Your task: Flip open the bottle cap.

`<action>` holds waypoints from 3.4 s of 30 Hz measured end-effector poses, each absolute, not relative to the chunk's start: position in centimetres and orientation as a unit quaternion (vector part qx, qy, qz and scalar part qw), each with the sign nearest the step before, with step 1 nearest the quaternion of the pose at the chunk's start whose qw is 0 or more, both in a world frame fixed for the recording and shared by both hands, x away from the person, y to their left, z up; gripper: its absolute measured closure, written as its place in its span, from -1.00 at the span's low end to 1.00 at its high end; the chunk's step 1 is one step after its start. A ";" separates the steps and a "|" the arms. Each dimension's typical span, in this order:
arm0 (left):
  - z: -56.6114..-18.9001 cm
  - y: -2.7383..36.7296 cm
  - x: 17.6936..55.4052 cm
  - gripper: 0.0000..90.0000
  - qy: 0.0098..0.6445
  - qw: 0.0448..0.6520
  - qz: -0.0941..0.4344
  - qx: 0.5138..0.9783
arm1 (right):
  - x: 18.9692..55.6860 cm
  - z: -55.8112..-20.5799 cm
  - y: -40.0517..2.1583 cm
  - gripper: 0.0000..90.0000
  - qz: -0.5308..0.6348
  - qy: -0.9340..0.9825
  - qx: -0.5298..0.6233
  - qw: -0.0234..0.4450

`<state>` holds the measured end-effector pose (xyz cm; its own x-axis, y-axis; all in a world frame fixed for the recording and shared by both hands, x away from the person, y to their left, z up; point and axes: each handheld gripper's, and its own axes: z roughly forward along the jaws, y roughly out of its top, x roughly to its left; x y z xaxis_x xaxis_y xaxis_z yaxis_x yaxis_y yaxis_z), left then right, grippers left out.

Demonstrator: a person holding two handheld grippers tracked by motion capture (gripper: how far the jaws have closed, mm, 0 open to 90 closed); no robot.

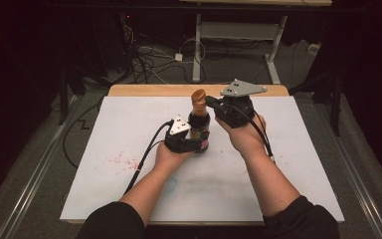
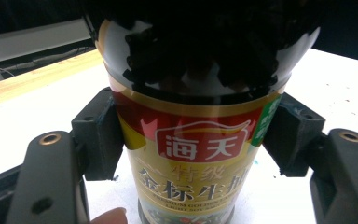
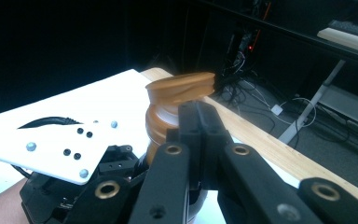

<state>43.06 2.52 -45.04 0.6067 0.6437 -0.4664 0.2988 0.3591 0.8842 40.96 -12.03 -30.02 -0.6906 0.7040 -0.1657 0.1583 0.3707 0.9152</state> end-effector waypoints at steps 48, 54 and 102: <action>-45.2 2.5 43.0 -0.36 0.424 0.710 0.121 0.549 | 40.8 -28.3 -10.3 1.00 0.503 0.776 0.252 0.284; -45.2 2.5 43.0 -0.36 0.424 0.709 0.122 0.550 | 40.6 -28.3 -11.3 1.00 0.505 0.771 0.260 0.288; -47.8 5.6 41.4 -1.00 0.461 0.659 0.083 0.588 | 41.0 -42.7 -18.5 -0.99 0.488 0.765 0.351 0.232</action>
